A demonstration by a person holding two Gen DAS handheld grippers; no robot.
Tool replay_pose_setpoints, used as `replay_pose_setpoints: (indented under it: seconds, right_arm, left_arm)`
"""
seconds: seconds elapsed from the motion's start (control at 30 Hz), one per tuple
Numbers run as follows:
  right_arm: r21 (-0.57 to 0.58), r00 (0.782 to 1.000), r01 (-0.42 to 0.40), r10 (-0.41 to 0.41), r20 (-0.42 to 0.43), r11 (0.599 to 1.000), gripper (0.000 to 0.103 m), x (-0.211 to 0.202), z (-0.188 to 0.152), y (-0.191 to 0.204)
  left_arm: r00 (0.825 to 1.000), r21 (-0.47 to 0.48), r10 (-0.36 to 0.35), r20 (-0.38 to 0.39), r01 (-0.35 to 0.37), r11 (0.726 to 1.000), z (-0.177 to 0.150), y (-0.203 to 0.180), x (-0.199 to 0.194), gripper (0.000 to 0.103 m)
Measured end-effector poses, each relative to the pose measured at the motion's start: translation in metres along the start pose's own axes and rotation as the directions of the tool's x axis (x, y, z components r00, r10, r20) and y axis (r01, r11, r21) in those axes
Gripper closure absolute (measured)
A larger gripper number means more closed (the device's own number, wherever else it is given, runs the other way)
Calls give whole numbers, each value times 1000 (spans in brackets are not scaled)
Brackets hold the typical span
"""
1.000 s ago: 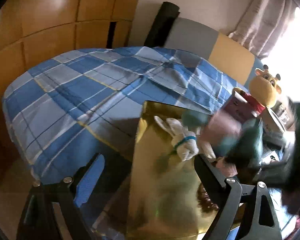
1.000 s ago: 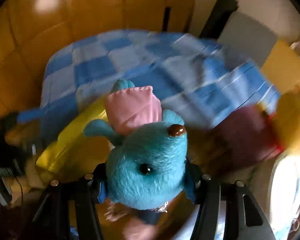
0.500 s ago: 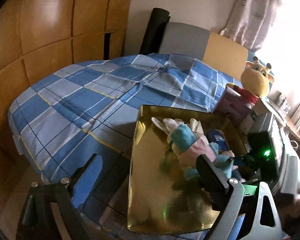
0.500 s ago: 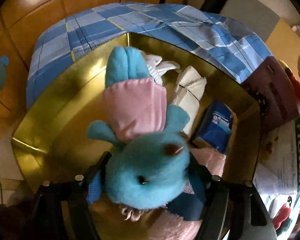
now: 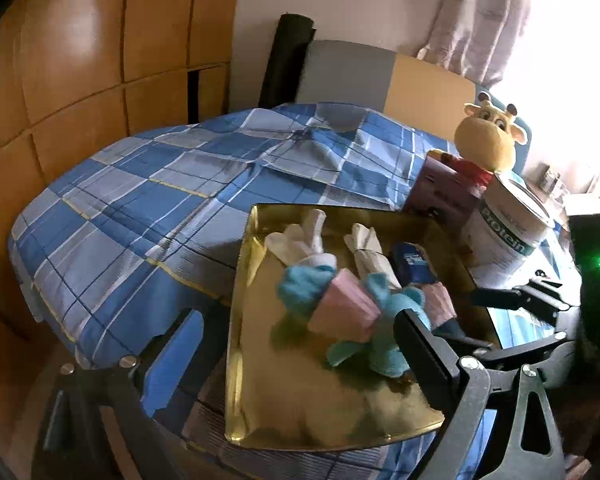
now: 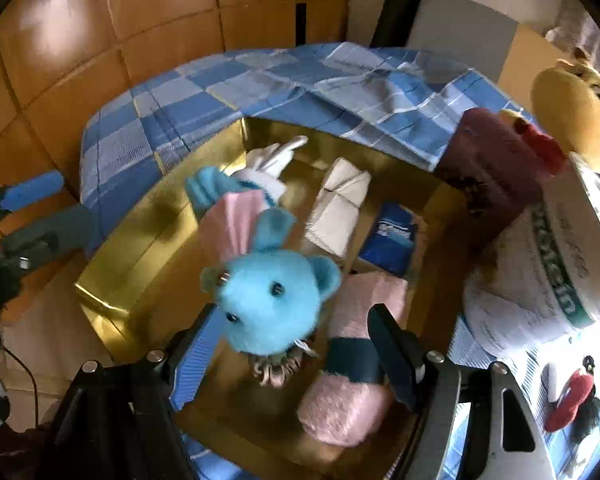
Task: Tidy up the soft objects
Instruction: 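Carry the blue plush mouse into the gold tray and open the right tool, then move both tools back over the bed toward the red sock and white sponge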
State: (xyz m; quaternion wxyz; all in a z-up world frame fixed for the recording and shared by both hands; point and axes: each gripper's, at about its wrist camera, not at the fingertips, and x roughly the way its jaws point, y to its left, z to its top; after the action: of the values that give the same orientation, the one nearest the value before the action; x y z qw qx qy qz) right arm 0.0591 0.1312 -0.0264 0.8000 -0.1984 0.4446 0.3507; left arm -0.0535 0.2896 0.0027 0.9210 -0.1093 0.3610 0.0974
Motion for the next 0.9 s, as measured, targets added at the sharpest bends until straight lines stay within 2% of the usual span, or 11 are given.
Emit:
replay_pose_setpoints:
  seconds: [0.33,0.57,0.73,0.83,0.9]
  right_arm:
    - [114,993,48,-60,104,992,27,-53,-30,-47]
    - [220,981,136,-163,109,966,27,-82,-65,-103]
    - [324,961,223,-263,82,919,27,-98,-96,-155]
    - [400,946,269,-318,60,876,27,-105,-117,-189]
    - [457,929,312,-369,38,833,27,-108,-134,-213]
  left_arm:
    - [1000,59,-30,6,30,998,1,-28,-6,6]
    - [998,145,-61,0,60,988,0,-61,-7,6]
    - [996,219,-93,-9,93,971,0,-91,-8,6]
    - [993,264,-117,-18,118,957,-2,-111,-7,6]
    - [991,293,-130,-26,132,947,-3,-125,-7,6]
